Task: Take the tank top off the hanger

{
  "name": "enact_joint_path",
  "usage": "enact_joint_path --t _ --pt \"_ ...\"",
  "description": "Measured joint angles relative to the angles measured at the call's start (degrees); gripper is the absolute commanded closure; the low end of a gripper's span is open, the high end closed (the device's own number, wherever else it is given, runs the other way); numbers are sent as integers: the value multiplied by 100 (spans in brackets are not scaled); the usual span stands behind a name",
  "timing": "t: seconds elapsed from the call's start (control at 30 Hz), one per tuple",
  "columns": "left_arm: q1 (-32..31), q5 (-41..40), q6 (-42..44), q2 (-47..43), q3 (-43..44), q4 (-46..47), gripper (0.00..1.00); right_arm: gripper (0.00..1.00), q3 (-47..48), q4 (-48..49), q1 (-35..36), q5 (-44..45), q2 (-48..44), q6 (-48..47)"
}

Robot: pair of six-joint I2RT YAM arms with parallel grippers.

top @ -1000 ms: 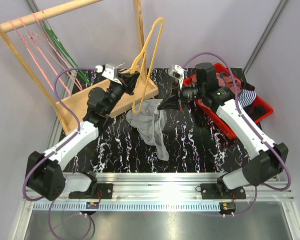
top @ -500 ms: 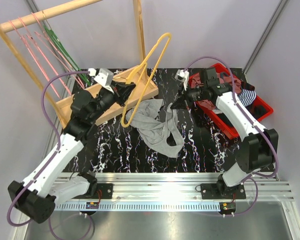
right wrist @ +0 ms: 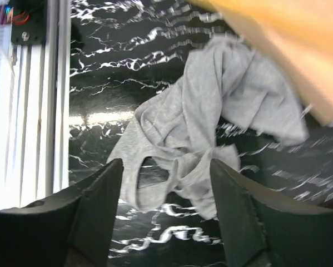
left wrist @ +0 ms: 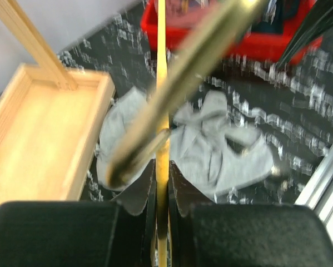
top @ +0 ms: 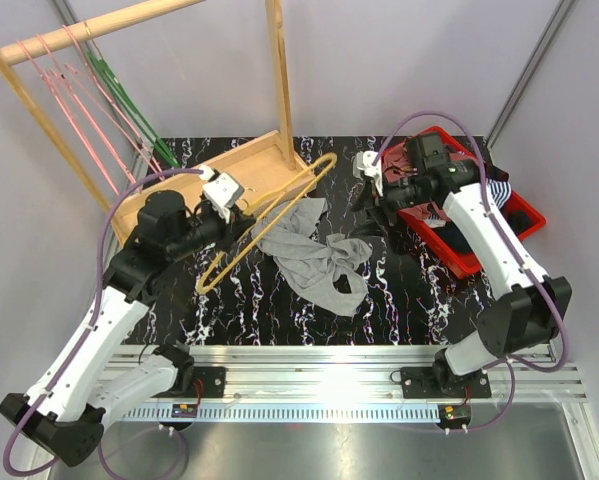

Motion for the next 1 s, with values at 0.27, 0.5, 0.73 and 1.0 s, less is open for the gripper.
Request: enact_joint_path --t 0.27,0.5,0.73,1.0 --pt "-4 245 951 120 31 -1364 100 22 951 -1606 573 -428 -201 -2258" --pt "-151 654 1309 313 74 -1593 100 22 1325 -1613 1364 -411 129 -2354" --pt "-352 881 1394 367 105 -1633 100 23 1766 -1259 1561 -411 623 -2114" --pt "-444 1019 1390 369 105 -1609 100 28 1880 -1246 1770 -511 944 -1805"
